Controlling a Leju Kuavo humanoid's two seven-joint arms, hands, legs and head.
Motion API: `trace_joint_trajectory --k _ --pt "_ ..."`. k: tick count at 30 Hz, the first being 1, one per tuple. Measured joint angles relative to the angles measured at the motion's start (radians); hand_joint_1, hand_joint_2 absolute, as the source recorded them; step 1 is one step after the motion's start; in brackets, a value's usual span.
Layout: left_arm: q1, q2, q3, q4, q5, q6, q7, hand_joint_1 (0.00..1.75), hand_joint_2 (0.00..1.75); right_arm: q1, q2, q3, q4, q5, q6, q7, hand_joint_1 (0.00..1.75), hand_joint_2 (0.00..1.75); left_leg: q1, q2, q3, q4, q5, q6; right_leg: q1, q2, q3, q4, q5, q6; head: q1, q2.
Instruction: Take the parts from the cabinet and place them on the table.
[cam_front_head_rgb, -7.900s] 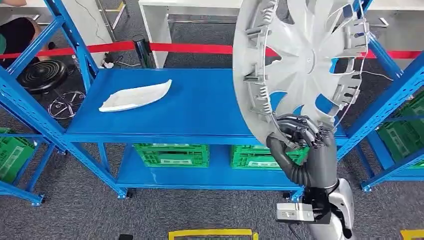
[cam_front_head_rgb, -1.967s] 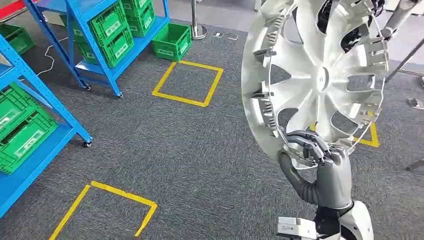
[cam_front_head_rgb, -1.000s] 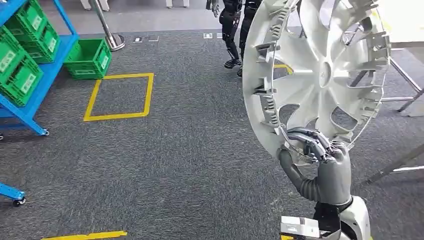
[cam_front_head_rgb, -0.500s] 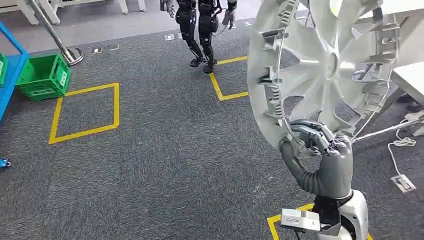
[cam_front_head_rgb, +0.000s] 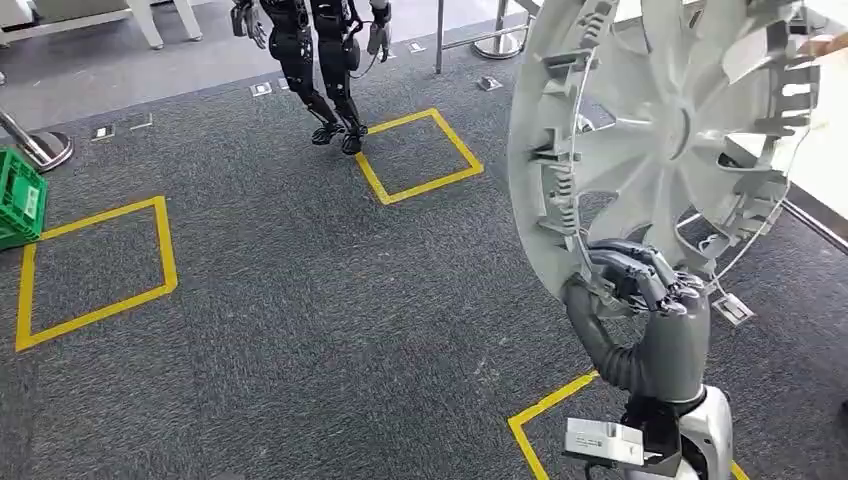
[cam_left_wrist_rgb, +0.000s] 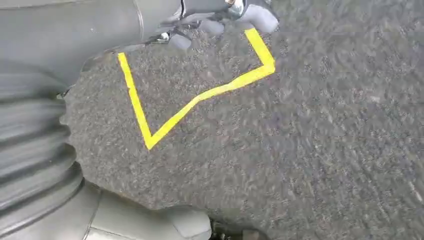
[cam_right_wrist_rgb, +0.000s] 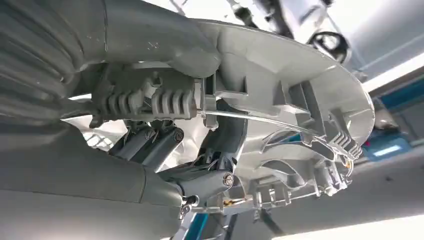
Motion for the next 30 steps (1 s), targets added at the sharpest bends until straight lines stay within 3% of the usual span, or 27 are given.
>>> trace_joint_trajectory --k 1,2,4,5,6,7,8,9,10,11,14,15,16,17,18,19,20,21,23,24,25,26,30 --pt "-0.002 0.001 0.000 -0.002 -0.005 -0.005 -0.001 0.00 1.75 0.006 -0.001 -0.004 -0.002 0.002 -0.006 0.000 1.75 1.75 -0.001 0.012 0.001 -0.003 0.001 0.006 0.009 -0.071 -0.011 0.028 -0.022 0.002 0.004 0.000" --pt "-0.002 0.002 0.000 -0.002 -0.012 -0.007 -0.001 0.00 1.75 0.010 -0.001 -0.007 -0.002 0.003 -0.011 0.000 1.75 1.75 -0.004 0.028 0.000 -0.003 0.001 0.009 0.011 -0.107 -0.043 0.094 -0.062 0.006 0.008 0.000" --pt "-0.002 0.002 0.000 -0.003 -0.016 -0.010 0.005 0.00 1.75 0.018 -0.002 -0.014 -0.004 0.005 -0.018 -0.002 1.75 1.75 -0.008 0.061 -0.001 -0.002 -0.001 0.012 0.009 -0.125 -0.121 0.261 -0.137 0.010 0.007 0.000" --pt "-0.003 0.002 0.000 -0.003 -0.018 -0.014 0.008 0.00 1.75 0.022 -0.003 -0.019 -0.004 0.005 -0.019 -0.001 1.75 1.75 -0.009 0.077 -0.001 -0.001 -0.002 0.014 0.010 -0.126 -0.145 0.314 -0.151 0.011 0.007 0.000" --pt "-0.003 0.002 0.000 -0.003 -0.020 -0.015 0.009 0.00 1.75 0.027 -0.004 -0.024 -0.004 0.004 -0.019 0.000 1.75 1.75 -0.010 0.093 -0.001 -0.001 -0.003 0.014 0.010 -0.127 -0.144 0.318 -0.142 0.012 0.007 0.000" --pt "-0.005 0.001 0.000 -0.003 -0.021 -0.015 0.011 0.00 1.75 0.030 -0.005 -0.028 -0.004 0.005 -0.023 0.001 1.75 1.75 -0.010 0.108 0.000 -0.001 -0.005 0.013 0.010 -0.131 -0.118 0.267 -0.111 0.010 0.008 0.000" --pt "-0.007 0.001 0.000 -0.003 -0.022 -0.015 0.012 0.00 1.75 0.031 -0.005 -0.030 -0.004 0.005 -0.027 0.001 1.75 1.75 -0.010 0.121 0.002 -0.001 -0.006 0.011 0.010 -0.138 -0.070 0.184 -0.070 0.008 0.008 0.000" --pt "-0.010 0.001 0.000 -0.003 -0.022 -0.015 0.013 0.00 1.75 0.031 -0.005 -0.032 -0.004 0.005 -0.031 0.001 1.75 1.75 -0.010 0.135 0.005 -0.001 -0.009 0.008 0.012 -0.162 -0.009 0.077 -0.029 0.004 0.008 0.000" --pt "-0.012 0.002 0.000 -0.003 -0.022 -0.013 0.016 0.00 1.75 0.029 -0.005 -0.034 -0.004 0.005 -0.033 0.000 1.75 1.75 -0.014 0.144 0.009 0.001 -0.012 0.003 0.018 -0.224 0.028 -0.001 -0.027 -0.004 0.008 0.000" --pt "-0.013 0.003 0.000 -0.003 -0.022 -0.012 0.018 0.00 1.75 0.029 -0.005 -0.034 -0.004 0.005 -0.035 0.000 1.75 1.75 -0.020 0.153 0.010 0.002 -0.017 -0.003 0.022 -0.224 0.031 0.000 -0.021 -0.012 0.006 0.000" --pt "-0.020 0.003 0.000 -0.004 -0.022 -0.012 0.019 0.00 1.75 0.031 -0.005 -0.039 -0.004 0.005 -0.037 0.000 1.75 1.75 -0.019 0.182 0.020 -0.005 -0.017 -0.016 0.026 -0.185 0.022 0.002 -0.020 -0.027 0.006 0.000" --pt "-0.022 0.003 0.000 -0.004 -0.022 -0.012 0.019 0.00 1.75 0.031 -0.005 -0.042 -0.005 0.005 -0.037 -0.001 1.75 1.75 -0.020 0.187 0.023 -0.004 -0.022 -0.024 0.017 -0.172 0.024 -0.007 -0.013 -0.037 0.005 0.000" --pt "-0.023 0.005 0.000 -0.005 -0.022 -0.012 0.018 0.00 1.75 0.031 -0.004 -0.042 -0.006 0.005 -0.037 -0.001 1.75 1.75 -0.014 0.129 0.014 0.013 -0.037 -0.032 0.014 -0.162 0.026 -0.011 -0.010 -0.041 0.006 0.000" --pt "-0.023 0.005 0.000 -0.005 -0.022 -0.012 0.018 0.00 1.75 0.029 -0.004 -0.042 -0.006 0.004 -0.037 0.000 1.75 1.75 -0.011 0.089 -0.002 0.051 -0.062 -0.034 0.012 -0.154 0.026 -0.010 -0.008 -0.046 0.004 0.000" --pt "-0.020 0.005 0.000 -0.004 -0.022 -0.011 0.019 0.00 1.75 0.029 -0.003 -0.043 -0.006 0.004 -0.037 0.001 1.75 1.75 -0.009 0.059 -0.044 0.146 -0.112 -0.038 0.011 -0.141 0.026 -0.010 -0.008 -0.050 0.003 0.000" --pt "-0.016 0.005 0.000 -0.003 -0.020 -0.006 0.021 0.00 1.75 0.029 -0.002 -0.043 -0.006 0.004 -0.037 0.000 1.75 1.75 -0.009 0.052 -0.087 0.234 -0.148 -0.040 0.012 -0.127 0.025 -0.010 -0.009 -0.051 0.002 0.000" --pt "-0.013 0.005 0.000 -0.003 -0.017 -0.003 0.022 0.00 1.75 0.028 -0.002 -0.043 -0.005 0.004 -0.037 -0.001 1.75 1.75 -0.009 0.050 -0.120 0.300 -0.166 -0.042 0.012 -0.112 0.025 -0.009 -0.009 -0.052 0.002 0.000" --pt "-0.011 0.005 0.000 -0.003 -0.011 0.000 0.023 0.00 1.75 0.026 -0.002 -0.043 -0.004 0.003 -0.037 -0.003 1.75 1.75 -0.009 0.050 -0.135 0.321 -0.159 -0.043 0.012 -0.098 0.026 -0.009 -0.009 -0.052 0.002 0.000" --pt "-0.011 0.006 0.000 -0.003 -0.007 0.003 0.024 0.00 1.75 0.017 0.000 -0.043 0.000 0.001 -0.035 -0.004 1.75 1.75 -0.007 0.046 -0.105 0.236 -0.086 -0.041 0.011 -0.066 0.029 -0.008 -0.009 -0.051 0.002 0.000" --pt "-0.011 0.008 0.000 -0.003 -0.005 0.003 0.019 0.00 1.75 0.008 0.000 -0.043 0.005 0.000 -0.034 -0.004 1.75 1.75 -0.004 0.032 -0.053 0.117 -0.020 -0.039 0.009 -0.047 0.031 -0.006 -0.010 -0.048 0.002 0.000" --pt "-0.011 0.008 0.000 -0.003 -0.002 0.003 0.016 0.00 1.75 0.000 0.000 -0.043 0.007 -0.001 -0.034 -0.005 1.75 1.75 0.002 -0.017 -0.019 0.032 0.013 -0.040 0.007 -0.035 0.028 -0.003 -0.012 -0.042 0.002 0.000" --pt "-0.011 0.008 0.000 -0.003 0.000 -0.001 0.013 0.00 1.75 -0.009 0.000 -0.043 0.010 -0.002 -0.034 -0.006 1.75 1.75 0.004 -0.049 -0.010 0.008 -0.002 -0.037 0.012 -0.022 0.022 0.005 -0.013 -0.034 0.001 0.000" --pt "-0.014 0.002 0.000 -0.002 -0.001 -0.017 0.006 0.00 1.75 -0.016 0.001 -0.044 0.013 -0.003 -0.040 -0.005 1.75 1.75 -0.003 -0.008 -0.006 0.006 0.002 -0.010 0.002 0.024 0.008 -0.005 0.000 -0.003 0.001 0.000"
